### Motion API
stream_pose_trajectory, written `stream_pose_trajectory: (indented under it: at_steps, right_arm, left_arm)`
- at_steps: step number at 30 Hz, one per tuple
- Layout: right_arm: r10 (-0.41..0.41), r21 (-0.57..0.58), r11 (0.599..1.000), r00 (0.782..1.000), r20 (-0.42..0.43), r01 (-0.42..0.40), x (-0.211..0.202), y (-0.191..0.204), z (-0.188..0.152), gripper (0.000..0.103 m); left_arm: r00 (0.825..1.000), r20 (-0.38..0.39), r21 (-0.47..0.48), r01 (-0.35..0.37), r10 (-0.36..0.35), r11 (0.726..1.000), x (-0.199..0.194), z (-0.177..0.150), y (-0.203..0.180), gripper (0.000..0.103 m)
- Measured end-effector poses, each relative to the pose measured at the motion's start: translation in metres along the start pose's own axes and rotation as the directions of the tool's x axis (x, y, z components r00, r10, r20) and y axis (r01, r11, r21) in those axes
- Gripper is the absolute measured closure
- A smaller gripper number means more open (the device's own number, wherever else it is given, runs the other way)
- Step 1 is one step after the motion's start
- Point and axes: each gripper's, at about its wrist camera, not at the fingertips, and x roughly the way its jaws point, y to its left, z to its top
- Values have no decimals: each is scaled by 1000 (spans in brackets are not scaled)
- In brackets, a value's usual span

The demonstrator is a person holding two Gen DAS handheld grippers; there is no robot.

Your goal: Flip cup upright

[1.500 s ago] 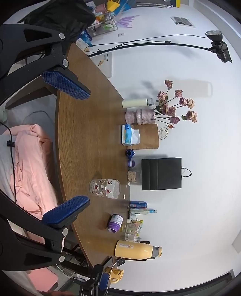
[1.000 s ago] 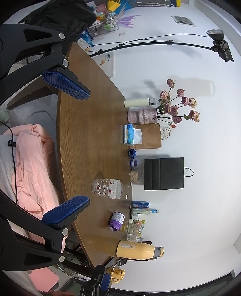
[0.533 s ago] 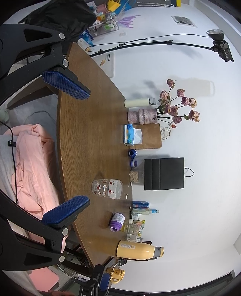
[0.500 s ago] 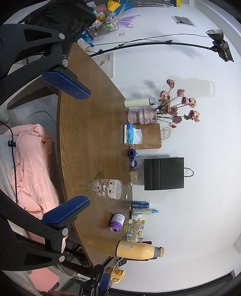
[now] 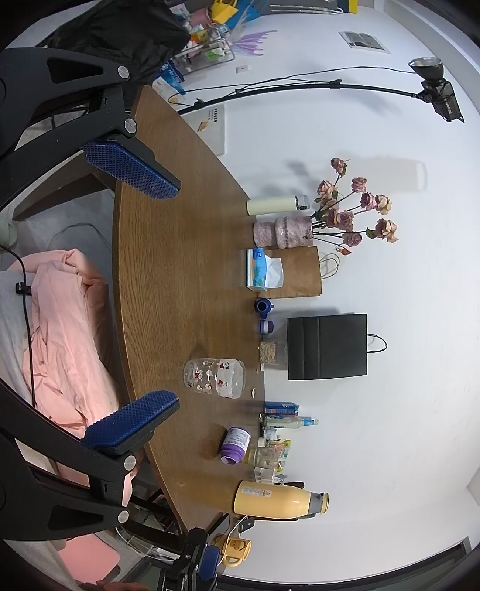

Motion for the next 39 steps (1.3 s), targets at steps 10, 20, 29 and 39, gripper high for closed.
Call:
stream_pose_trajectory:
  at_steps: [10,20,29,39]
  right_arm:
    - [-66,-25,998,997,-26,66,46,-25,17,12]
    - [-163,-109,983,978,-132,149,144,-94,72,12]
    - [-139,-75,990,935,-327,120,270,-165,105,12]
    - [-8,-69,997,898,-440,-25,367,-166,114,36]
  left_arm:
    - [1000,-13,111,4,-3,994,53,17,-4,0]
    - [982,-86,17,169,-167,985,155,113,-1,0]
    - [836,-455,-59,315,-306,947,302,133,-33,0]
    - [791,-520,-95,322,-323,942,394,142,-27,0]
